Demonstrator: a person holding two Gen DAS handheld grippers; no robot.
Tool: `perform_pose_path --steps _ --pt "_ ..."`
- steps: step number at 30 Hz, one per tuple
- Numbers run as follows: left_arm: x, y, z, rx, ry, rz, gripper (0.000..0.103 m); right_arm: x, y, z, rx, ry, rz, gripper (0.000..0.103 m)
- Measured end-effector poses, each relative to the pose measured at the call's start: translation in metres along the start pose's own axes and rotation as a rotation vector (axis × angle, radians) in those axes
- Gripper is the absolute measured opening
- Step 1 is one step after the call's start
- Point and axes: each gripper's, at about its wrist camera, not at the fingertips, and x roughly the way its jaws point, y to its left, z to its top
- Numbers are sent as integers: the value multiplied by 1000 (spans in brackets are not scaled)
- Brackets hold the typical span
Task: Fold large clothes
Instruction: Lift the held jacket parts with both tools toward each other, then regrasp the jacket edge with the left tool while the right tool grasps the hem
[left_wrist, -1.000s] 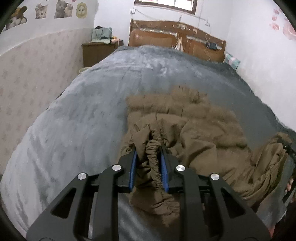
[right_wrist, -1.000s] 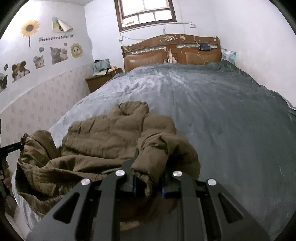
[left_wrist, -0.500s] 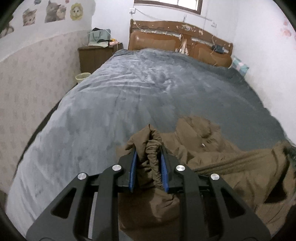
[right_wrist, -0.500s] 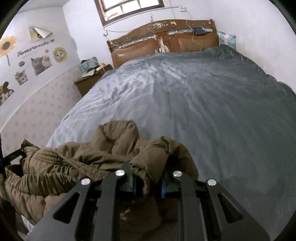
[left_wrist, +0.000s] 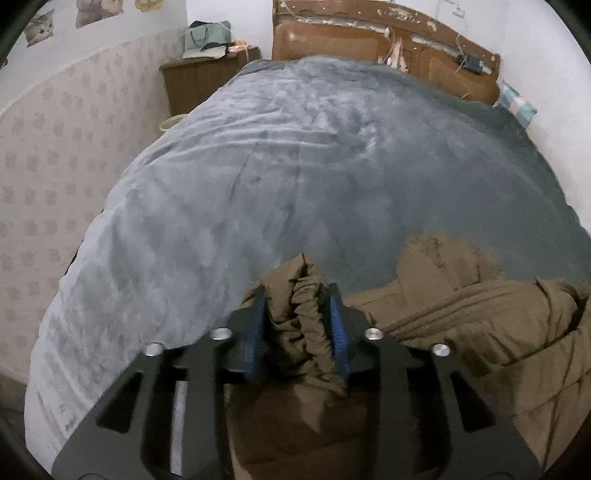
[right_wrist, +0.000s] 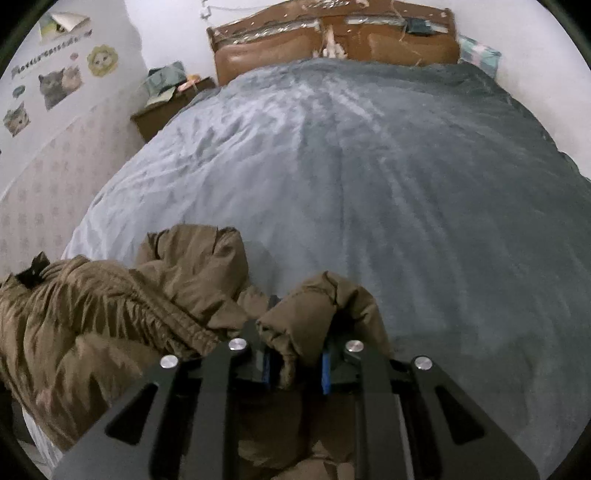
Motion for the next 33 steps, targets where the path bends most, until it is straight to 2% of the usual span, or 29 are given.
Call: perform_pose_path --steps 1,3,4,5,6,7,9,12,15,17,21,23,25,26,27,28,31,32,33 --pt "-2 1 2 -8 -7 -5 77 -3 -1 0 9 2 11 23" --pt "-11 2 8 -26 -48 -19 98 -10 -7 7 52 -2 65 41" --pt "-21 3 14 -37 -78 -23 99 -16 -10 9 72 -5 90 50" --pt "-26 5 17 -43 -84 -34 99 -25 -14 12 104 -16 139 65" --pt "-29 5 21 -50 -85 -46 99 -30 -15 14 118 -25 164 76" --pt "-35 7 26 -58 -84 -62 99 -39 -17 17 129 -40 187 79" --pt "-50 12 28 -55 -96 -84 100 -54 -16 21 118 -91 164 92" --pt "-61 19 19 -35 -105 -71 100 -71 -16 21 69 -132 119 95" --pt "-56 32 4 -22 -78 -67 100 -63 -18 13 1 -95 37 95" --pt "-45 42 -8 -7 -42 -62 100 -46 -18 4 -21 -42 32 95" --pt "-16 41 -19 33 19 -71 99 -14 -11 -11 -62 28 18 95" --pt "2 31 -23 78 49 -48 97 8 -6 -15 -77 80 10 95" --pt "19 23 -25 96 81 -34 78 22 0 -19 -96 117 13 87" --pt "27 21 -26 93 101 -47 71 28 2 -21 -104 134 15 75" --pt "36 18 -27 90 124 -73 55 34 5 -23 -110 148 10 66" --pt "42 15 -27 93 137 -80 49 37 6 -25 -116 153 2 62" --pt "55 4 -34 146 157 -57 22 43 9 -29 -124 162 -6 38" --pt "58 1 -33 152 160 -50 19 43 10 -29 -132 155 -11 27" --pt "59 -1 -31 147 150 -41 14 41 12 -29 -145 134 -24 21"
